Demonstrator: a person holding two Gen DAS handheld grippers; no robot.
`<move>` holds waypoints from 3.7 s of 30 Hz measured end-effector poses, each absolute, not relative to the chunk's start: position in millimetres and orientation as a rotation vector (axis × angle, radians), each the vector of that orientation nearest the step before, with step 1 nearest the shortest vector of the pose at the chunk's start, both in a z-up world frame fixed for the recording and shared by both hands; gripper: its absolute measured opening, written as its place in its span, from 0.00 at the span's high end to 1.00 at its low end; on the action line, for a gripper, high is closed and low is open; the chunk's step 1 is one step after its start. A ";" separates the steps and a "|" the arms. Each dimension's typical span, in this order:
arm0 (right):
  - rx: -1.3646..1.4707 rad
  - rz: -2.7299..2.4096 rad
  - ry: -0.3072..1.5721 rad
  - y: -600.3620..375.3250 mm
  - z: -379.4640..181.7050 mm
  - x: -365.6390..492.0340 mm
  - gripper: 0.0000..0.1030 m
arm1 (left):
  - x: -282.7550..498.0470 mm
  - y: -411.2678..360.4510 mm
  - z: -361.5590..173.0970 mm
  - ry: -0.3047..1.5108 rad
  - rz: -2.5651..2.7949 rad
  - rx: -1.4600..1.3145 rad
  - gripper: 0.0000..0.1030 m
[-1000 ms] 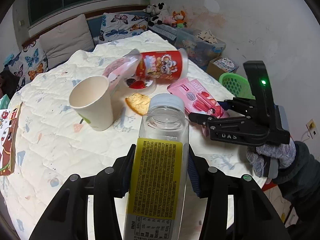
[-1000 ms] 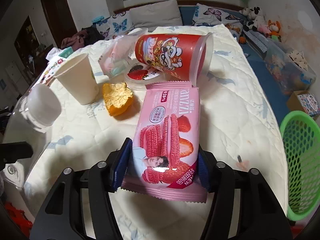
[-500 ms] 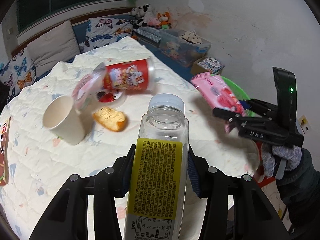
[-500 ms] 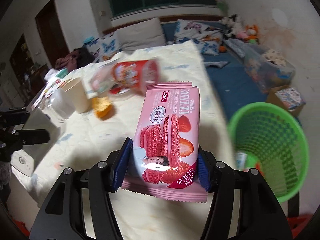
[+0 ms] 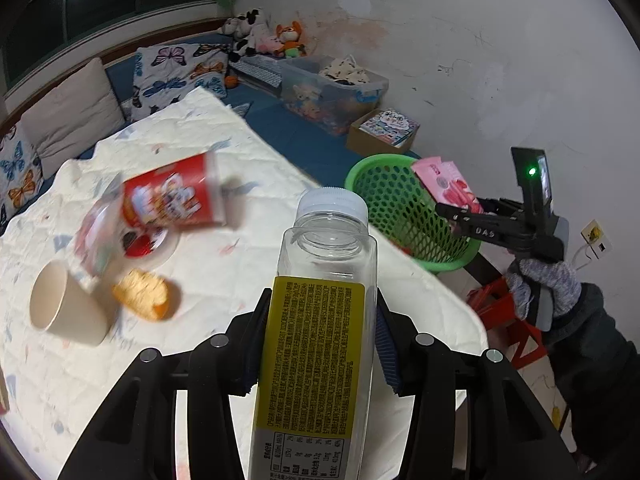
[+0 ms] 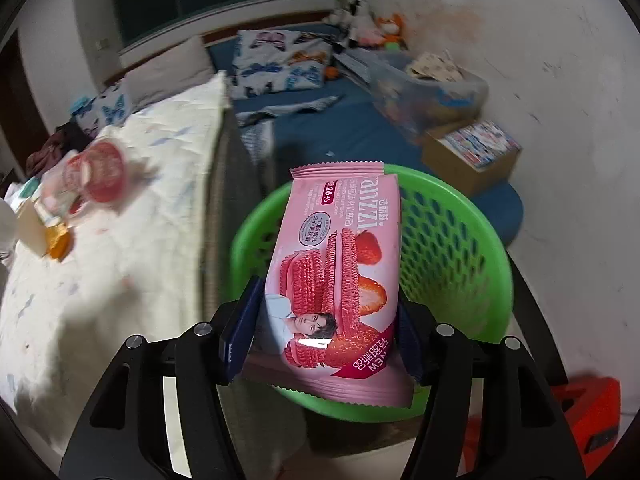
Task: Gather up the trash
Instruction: 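Carry both items to the green basket and open the right tool over it, then open the left tool to drop the bottle into the basket, then withdraw, then grasp the white paper cup by its rim with the left tool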
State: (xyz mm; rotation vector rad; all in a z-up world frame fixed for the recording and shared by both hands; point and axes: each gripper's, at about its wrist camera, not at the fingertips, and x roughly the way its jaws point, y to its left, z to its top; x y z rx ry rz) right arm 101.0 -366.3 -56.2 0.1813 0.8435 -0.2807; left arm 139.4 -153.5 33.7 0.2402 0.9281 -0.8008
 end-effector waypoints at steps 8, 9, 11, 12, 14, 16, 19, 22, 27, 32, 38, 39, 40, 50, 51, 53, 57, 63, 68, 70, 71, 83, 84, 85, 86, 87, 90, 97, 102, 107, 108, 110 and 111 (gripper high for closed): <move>0.212 -0.352 0.846 -397.5 -73.2 92.4 0.25 | 154.3 -213.1 39.5 0.926 -0.864 0.256 0.56; 0.217 -0.358 0.842 -399.2 -73.5 90.6 0.24 | 156.1 -222.0 39.9 0.926 -0.872 0.259 0.56; 0.226 -0.366 0.838 -403.3 -73.4 84.5 0.24 | 159.6 -240.1 39.7 0.930 -0.888 0.267 0.56; 0.231 -0.366 0.834 -404.9 -72.4 81.8 0.24 | 161.4 -248.0 39.2 0.932 -0.893 0.271 0.56; 0.240 -0.370 0.814 -409.1 -68.5 71.3 0.24 | 167.0 -272.7 36.6 0.940 -0.908 0.288 0.56; 0.245 -0.385 0.785 -412.8 -60.8 57.0 0.24 | 171.9 -294.9 33.3 0.949 -0.920 0.297 0.56; 0.268 -0.406 0.742 -420.7 -49.6 37.1 0.24 | 177.6 -327.8 25.4 0.972 -0.940 0.307 0.56; 0.298 -0.422 0.711 -427.3 -42.1 18.6 0.23 | 182.6 -360.7 14.0 1.000 -0.949 0.311 0.56; 0.331 -0.432 0.679 -429.3 -38.1 -2.5 0.23 | 187.4 -413.5 -9.9 1.063 -0.958 0.306 0.56; 0.337 -0.440 0.661 -427.1 -38.7 -12.5 0.23 | 192.5 -444.6 -32.3 1.109 -0.929 0.264 0.56; 0.372 -0.439 0.655 -430.3 -44.5 -19.6 0.23 | 191.2 -468.9 -54.6 1.139 -0.915 0.204 0.55; 0.378 -0.437 0.654 -430.5 -46.0 -21.2 0.23 | 190.0 -471.9 -58.1 1.137 -0.908 0.197 0.55; 0.383 -0.439 0.655 -430.9 -46.9 -22.7 0.23 | 189.9 -474.5 -62.9 1.147 -0.904 0.181 0.54; 0.392 -0.431 0.648 -424.0 -44.5 -26.5 0.23 | 179.0 -457.3 -64.1 1.165 -0.963 0.102 0.40; 0.390 -0.429 0.645 -422.4 -43.5 -26.4 0.23 | 178.2 -452.0 -59.5 1.147 -0.961 0.109 0.40; 0.394 -0.415 0.637 -418.9 -40.5 -25.1 0.23 | 173.7 -436.7 -47.4 1.108 -0.968 0.116 0.40; 0.381 -0.395 0.633 -407.6 -36.1 -23.6 0.23 | 164.4 -397.6 -27.3 1.042 -0.946 0.135 0.40; 0.340 -0.335 0.627 -378.3 -24.1 -12.6 0.22 | 162.4 -328.8 -13.6 1.007 -0.872 0.079 0.40; 0.312 -0.274 0.619 -349.8 -15.2 -1.4 0.21 | 155.9 -263.5 -3.9 0.950 -0.780 0.061 0.40; 0.301 -0.243 0.621 -337.4 -12.0 6.5 0.21 | 154.1 -236.6 -2.5 0.945 -0.748 0.045 0.40; 0.295 -0.234 0.622 -332.5 -10.8 9.1 0.21 | 152.7 -223.9 -1.6 0.939 -0.729 0.045 0.40; 0.200 -0.053 0.658 -258.3 2.8 67.7 0.19 | 152.9 -92.2 -5.9 0.914 -0.490 -0.035 0.40; 0.193 -0.044 0.660 -253.2 3.4 71.4 0.19 | 153.9 -78.2 -6.3 0.907 -0.456 -0.038 0.40; 0.184 -0.027 0.665 -246.7 4.0 77.3 0.19 | 155.5 -67.7 -6.8 0.902 -0.434 -0.042 0.40; 0.181 -0.014 0.669 -241.6 4.2 80.9 0.19 | 157.3 -56.9 -7.0 0.897 -0.413 -0.049 0.40; 0.175 0.002 0.674 -236.3 4.6 86.7 0.19 | 160.2 -45.7 -7.4 0.893 -0.388 -0.059 0.40; 0.154 0.039 0.680 -219.9 6.7 100.7 0.19 | 167.2 -15.7 -9.5 0.877 -0.314 -0.072 0.33; 0.138 0.113 0.706 -185.7 5.4 128.3 0.19 | 195.8 29.3 -21.2 0.897 -0.234 -0.080 0.33; 0.112 0.151 0.730 -162.3 0.0 143.2 0.19 | 218.0 37.5 -29.0 0.910 -0.254 -0.073 0.26; 0.090 0.173 0.756 -145.3 -8.5 154.6 0.19 | 234.5 32.2 -36.4 0.895 -0.254 -0.036 0.26; 0.091 0.176 0.762 -143.4 -10.3 156.6 0.19 | 238.1 31.6 -37.8 0.896 -0.260 -0.038 0.26; 0.087 0.184 0.773 -138.6 -14.2 160.6 0.19 | 246.3 30.9 -41.3 0.896 -0.258 -0.047 0.26; 0.084 0.186 0.776 -137.7 -15.4 161.4 0.19 | 248.8 30.8 -42.2 0.895 -0.261 -0.048 0.26</move>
